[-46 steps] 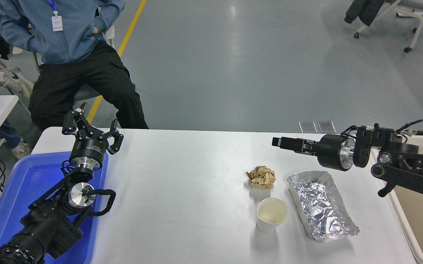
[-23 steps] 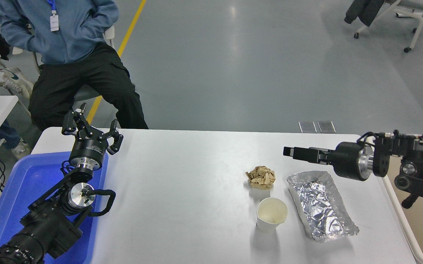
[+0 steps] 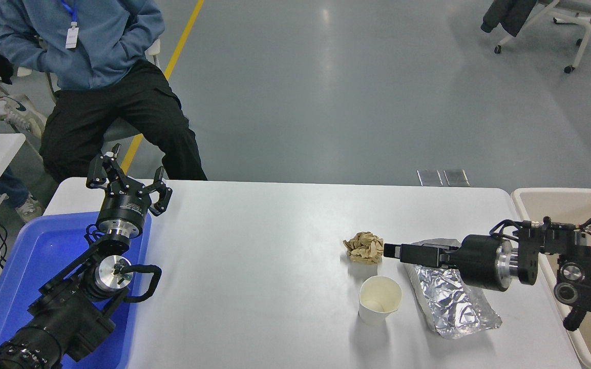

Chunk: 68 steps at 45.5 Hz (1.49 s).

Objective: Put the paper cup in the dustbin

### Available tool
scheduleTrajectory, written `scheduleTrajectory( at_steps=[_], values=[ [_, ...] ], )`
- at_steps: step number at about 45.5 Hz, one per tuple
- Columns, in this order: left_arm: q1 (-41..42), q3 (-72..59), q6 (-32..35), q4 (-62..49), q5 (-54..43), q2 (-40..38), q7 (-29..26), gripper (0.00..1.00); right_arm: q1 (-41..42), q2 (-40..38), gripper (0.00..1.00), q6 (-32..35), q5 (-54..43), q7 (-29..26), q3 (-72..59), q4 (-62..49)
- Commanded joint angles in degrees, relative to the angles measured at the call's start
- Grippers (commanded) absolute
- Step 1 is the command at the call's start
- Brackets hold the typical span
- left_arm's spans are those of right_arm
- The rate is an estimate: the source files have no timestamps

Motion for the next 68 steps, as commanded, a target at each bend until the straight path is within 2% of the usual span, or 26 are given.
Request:
scheduleTrajectory(
  at_steps=[1,26,68],
  values=[
    [0.09,0.0,-0.01,0.09,0.0,0.0,-0.08,1.0,-2.48,0.92,1.0,-1.95,-3.16,0.18,-0.09,-1.07],
    [0.09,0.0,-0.01,0.09,0.0,0.09,-0.08,1.0,-5.65,9.27,1.0,-4.14,-4.4,-0.08,0.26,-9.78],
    [0.0,0.0,-0.01,0.09,0.0,0.0,-0.08,1.0,-8.9,12.61,0.99,-4.93,-7.38,1.06,0.26,-15.75]
  ],
)
